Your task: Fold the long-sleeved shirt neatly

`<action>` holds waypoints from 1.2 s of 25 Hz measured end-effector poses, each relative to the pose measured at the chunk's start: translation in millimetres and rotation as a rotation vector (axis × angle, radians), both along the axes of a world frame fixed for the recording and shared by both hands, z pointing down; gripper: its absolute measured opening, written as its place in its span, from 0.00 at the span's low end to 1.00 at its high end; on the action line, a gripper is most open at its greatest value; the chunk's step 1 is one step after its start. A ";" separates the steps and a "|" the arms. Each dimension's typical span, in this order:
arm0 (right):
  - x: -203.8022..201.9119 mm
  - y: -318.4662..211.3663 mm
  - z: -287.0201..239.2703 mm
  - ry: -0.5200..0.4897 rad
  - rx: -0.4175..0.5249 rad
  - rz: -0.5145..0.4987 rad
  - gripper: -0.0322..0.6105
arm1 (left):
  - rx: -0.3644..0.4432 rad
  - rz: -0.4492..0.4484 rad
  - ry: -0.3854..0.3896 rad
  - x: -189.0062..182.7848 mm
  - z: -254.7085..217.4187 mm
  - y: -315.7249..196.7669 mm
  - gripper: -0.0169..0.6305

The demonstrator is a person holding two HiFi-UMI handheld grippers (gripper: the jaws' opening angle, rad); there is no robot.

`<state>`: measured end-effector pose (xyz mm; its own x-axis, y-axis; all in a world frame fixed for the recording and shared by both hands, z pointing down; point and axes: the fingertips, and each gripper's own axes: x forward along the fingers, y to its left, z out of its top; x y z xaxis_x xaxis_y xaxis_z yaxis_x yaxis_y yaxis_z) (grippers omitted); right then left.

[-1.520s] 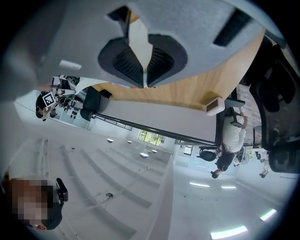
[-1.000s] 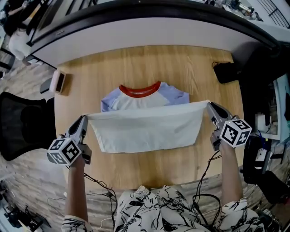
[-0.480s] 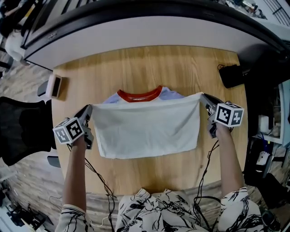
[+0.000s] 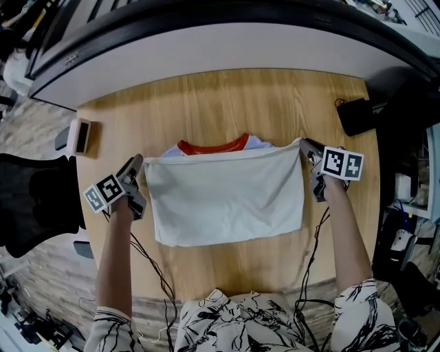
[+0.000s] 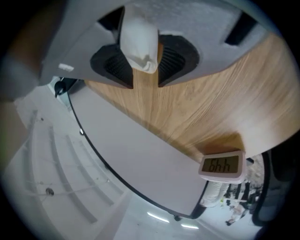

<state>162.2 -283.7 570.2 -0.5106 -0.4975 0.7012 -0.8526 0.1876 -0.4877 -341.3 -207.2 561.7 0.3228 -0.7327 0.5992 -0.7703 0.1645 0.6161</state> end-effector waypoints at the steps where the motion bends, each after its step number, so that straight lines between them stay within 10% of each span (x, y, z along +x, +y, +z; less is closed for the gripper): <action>1: 2.6 -5.5 -3.0 -0.032 0.012 0.032 0.24 | 0.035 -0.033 0.037 -5.1 -5.8 -5.1 0.33; 4: 3.9 -22.4 -24.8 -0.083 0.155 0.007 0.34 | 0.170 0.019 -0.015 -14.6 -30.1 -16.7 0.40; 9: -24.6 1.1 -44.9 0.212 0.493 -0.596 0.48 | 0.337 0.655 -0.570 17.5 -36.4 -1.8 0.45; 11: -32.4 18.7 -36.8 0.303 0.543 -0.813 0.51 | 0.354 0.843 -0.660 28.9 -25.1 8.9 0.45; 19: -41.0 10.3 2.2 0.275 0.470 -1.030 0.57 | 0.275 1.003 -0.563 29.7 18.5 4.0 0.44; 26: -49.5 -4.3 18.2 0.252 0.390 -1.065 0.09 | 0.290 1.008 -0.515 32.4 18.2 -14.6 0.06; 30: -49.0 -13.4 26.5 0.323 0.379 -1.029 0.08 | 0.203 0.969 -0.534 22.7 33.0 -18.6 0.05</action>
<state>113.2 -297.2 596.8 -0.6218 -0.1551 0.7677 -0.2843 0.9580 -0.0367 -318.6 -225.8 594.7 0.5461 -0.4120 0.7294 -0.6922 -0.7123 0.1160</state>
